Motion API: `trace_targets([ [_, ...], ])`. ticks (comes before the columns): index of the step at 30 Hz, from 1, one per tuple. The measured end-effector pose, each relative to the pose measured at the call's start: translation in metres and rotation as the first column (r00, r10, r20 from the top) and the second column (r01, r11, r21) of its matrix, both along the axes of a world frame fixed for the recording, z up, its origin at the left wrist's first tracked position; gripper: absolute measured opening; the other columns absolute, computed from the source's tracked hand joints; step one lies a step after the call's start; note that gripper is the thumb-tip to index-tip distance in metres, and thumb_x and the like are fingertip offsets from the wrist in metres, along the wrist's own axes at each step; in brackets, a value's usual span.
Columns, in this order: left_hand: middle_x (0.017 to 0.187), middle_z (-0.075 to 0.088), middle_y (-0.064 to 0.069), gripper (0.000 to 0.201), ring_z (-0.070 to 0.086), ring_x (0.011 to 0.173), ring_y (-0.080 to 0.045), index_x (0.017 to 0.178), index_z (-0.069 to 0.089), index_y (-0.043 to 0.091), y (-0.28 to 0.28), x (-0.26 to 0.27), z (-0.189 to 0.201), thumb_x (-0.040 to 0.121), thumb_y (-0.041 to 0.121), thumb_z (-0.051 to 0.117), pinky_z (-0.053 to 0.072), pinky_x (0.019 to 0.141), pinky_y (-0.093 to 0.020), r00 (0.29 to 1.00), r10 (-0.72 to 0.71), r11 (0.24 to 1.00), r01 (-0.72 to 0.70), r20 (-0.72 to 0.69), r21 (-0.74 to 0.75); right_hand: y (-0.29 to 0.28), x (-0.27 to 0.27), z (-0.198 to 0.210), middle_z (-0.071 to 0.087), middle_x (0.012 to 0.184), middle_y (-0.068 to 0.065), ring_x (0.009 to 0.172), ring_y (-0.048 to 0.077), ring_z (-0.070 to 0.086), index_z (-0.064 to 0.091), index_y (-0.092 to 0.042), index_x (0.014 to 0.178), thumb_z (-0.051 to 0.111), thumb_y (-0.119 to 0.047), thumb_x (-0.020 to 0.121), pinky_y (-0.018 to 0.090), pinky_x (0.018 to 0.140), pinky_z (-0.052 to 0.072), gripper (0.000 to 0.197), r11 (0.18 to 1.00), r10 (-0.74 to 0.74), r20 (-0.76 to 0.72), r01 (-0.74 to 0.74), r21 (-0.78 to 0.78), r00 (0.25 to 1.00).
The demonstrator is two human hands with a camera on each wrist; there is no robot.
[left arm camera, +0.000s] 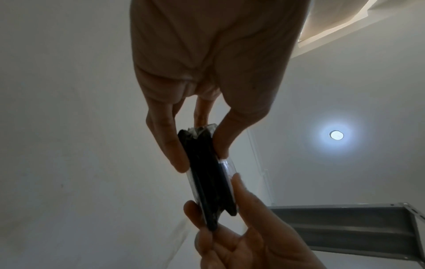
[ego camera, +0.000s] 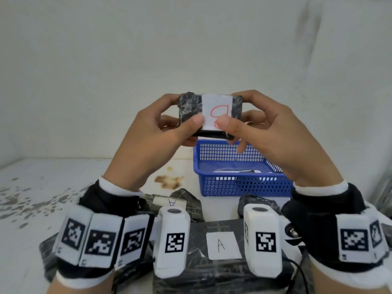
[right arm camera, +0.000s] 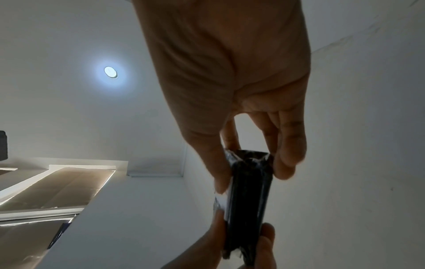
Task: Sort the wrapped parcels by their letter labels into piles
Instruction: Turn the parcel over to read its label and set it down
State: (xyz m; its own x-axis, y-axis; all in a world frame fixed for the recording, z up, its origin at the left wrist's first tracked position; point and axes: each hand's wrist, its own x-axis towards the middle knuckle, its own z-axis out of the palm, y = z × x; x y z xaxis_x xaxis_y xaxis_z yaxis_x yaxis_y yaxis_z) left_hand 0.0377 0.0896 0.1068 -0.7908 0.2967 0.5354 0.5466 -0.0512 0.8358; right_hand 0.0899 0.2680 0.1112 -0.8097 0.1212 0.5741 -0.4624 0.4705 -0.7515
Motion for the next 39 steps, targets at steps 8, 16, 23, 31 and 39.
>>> trace_targets([
  [8,0.083,0.075,-0.003,0.023,0.074,0.069,-0.021,0.109,0.067,0.024,-0.003,-0.004,0.001,0.087,0.029,0.067,0.057,0.085,-0.029,1.0,0.009,1.0,-0.009,0.021,0.01,-0.005,-0.003,0.0,0.074,0.083,0.012,0.059,0.02,0.07,0.071,-0.025,0.103,0.072,-0.041,0.074,0.027,0.061,0.058,0.033,0.998,0.033,-0.026,-0.035,-0.054,0.999],
  [16,0.075,0.075,-0.005,0.017,0.071,0.063,-0.02,0.102,0.068,0.023,0.003,-0.002,0.0,0.088,0.031,0.065,0.056,0.088,-0.039,0.999,0.046,0.998,-0.046,-0.016,0.052,-0.005,-0.006,-0.001,0.069,0.077,-0.004,0.052,0.015,0.058,0.071,-0.036,0.094,0.066,-0.057,0.071,0.027,0.047,0.044,0.032,0.997,-0.001,-0.022,-0.001,-0.077,1.0],
  [23,0.077,0.075,-0.007,0.02,0.071,0.064,-0.024,0.099,0.069,0.021,0.004,-0.002,-0.001,0.087,0.036,0.066,0.055,0.09,-0.047,0.999,0.04,0.998,-0.038,-0.032,0.054,-0.004,-0.004,0.001,0.069,0.08,-0.003,0.056,0.026,0.064,0.072,-0.029,0.086,0.063,-0.052,0.081,0.033,0.055,0.049,0.025,0.991,0.028,-0.024,-0.031,-0.133,0.999],
  [31,0.076,0.075,-0.007,0.03,0.071,0.065,-0.023,0.096,0.07,0.017,0.007,-0.003,-0.003,0.082,0.042,0.061,0.06,0.079,-0.039,1.0,0.006,0.997,-0.005,-0.019,0.071,-0.004,-0.007,0.0,0.067,0.086,0.012,0.053,0.023,0.059,0.073,-0.027,0.088,0.064,-0.049,0.086,0.033,0.053,0.047,0.024,0.991,0.019,-0.039,-0.024,-0.13,0.999],
  [39,0.08,0.075,-0.006,0.034,0.072,0.069,-0.024,0.095,0.071,0.018,0.007,-0.004,-0.003,0.078,0.047,0.071,0.059,0.081,-0.042,1.0,0.018,0.997,-0.017,-0.017,0.074,-0.005,-0.008,-0.001,0.065,0.074,-0.002,0.049,0.017,0.058,0.073,-0.031,0.083,0.068,-0.047,0.083,0.033,0.053,0.049,0.016,0.99,0.015,-0.041,-0.02,-0.143,0.999],
])
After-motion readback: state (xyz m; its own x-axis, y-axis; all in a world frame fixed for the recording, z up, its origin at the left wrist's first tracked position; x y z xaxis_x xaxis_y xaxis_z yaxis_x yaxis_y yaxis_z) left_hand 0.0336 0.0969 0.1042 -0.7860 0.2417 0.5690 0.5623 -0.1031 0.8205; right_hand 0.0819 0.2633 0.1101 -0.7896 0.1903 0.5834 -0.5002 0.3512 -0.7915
